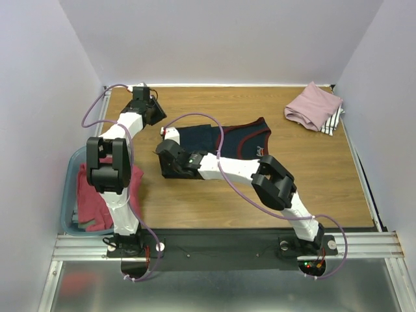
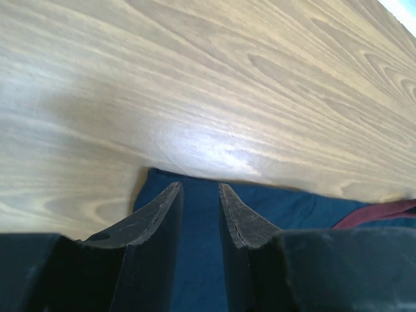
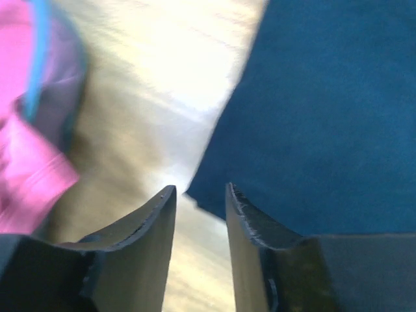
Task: Fold and stack the tank tops
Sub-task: Fold the tank top
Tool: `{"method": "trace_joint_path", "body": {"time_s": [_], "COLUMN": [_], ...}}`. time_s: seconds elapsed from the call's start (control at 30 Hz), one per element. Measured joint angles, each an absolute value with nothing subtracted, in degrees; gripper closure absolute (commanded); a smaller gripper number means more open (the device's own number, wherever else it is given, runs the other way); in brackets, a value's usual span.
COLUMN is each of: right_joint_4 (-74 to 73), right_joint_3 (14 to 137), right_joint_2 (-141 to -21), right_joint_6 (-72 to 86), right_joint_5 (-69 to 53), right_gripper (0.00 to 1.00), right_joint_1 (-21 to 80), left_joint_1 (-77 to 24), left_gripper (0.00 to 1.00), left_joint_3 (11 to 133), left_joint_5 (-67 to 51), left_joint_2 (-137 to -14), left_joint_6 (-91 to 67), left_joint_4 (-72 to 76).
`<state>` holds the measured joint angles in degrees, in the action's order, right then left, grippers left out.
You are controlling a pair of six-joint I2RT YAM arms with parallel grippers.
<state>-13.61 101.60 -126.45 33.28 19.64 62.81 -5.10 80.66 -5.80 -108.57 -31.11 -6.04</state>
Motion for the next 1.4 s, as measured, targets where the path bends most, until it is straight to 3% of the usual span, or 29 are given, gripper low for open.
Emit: {"method": "trace_joint_path", "body": {"time_s": [0.3, 1.0, 1.07, 1.17, 1.2, 1.23, 1.4], "right_joint_4": [-17.72, -19.03, -19.07, -19.09, -19.11, -19.16, -18.96], "right_joint_3": [110.80, 108.20, 108.20, 108.20, 108.20, 108.20, 107.72], "right_joint_2": [-133.91, -136.33, -136.35, -136.46, -136.49, -136.49, -136.33], "right_joint_6": [29.47, 28.08, 28.05, 27.68, 27.33, 27.22, 26.72], "right_joint_5": [26.76, 32.91, 33.12, 33.80, 34.09, 34.35, 34.76], "right_gripper": [0.57, 0.56, 0.61, 0.77, 0.91, 0.95, 1.00], "right_joint_1": [64.51, 69.08, 69.08, 69.08, 69.08, 69.08, 69.04], "left_joint_1": [-4.03, -4.05, -4.05, -4.05, -4.05, -4.05, -4.05], "left_gripper": [0.60, 0.61, 0.61, 0.61, 0.61, 0.61, 0.60], "left_joint_3": [80.95, 80.95, 80.95, 80.95, 80.95, 80.95, 80.95], "left_joint_5": [-8.25, -9.47, -9.47, -9.47, -9.47, -9.47, -9.45], "left_joint_2": [-111.63, -112.01, -112.03, -112.03, -112.03, -112.03, -112.03], "left_joint_6": [-30.30, -30.24, -30.24, -30.24, -30.24, -30.26, -30.39], "left_joint_4": [-6.74, -6.92, -6.94, -6.92, -6.92, -6.92, -6.92]}}
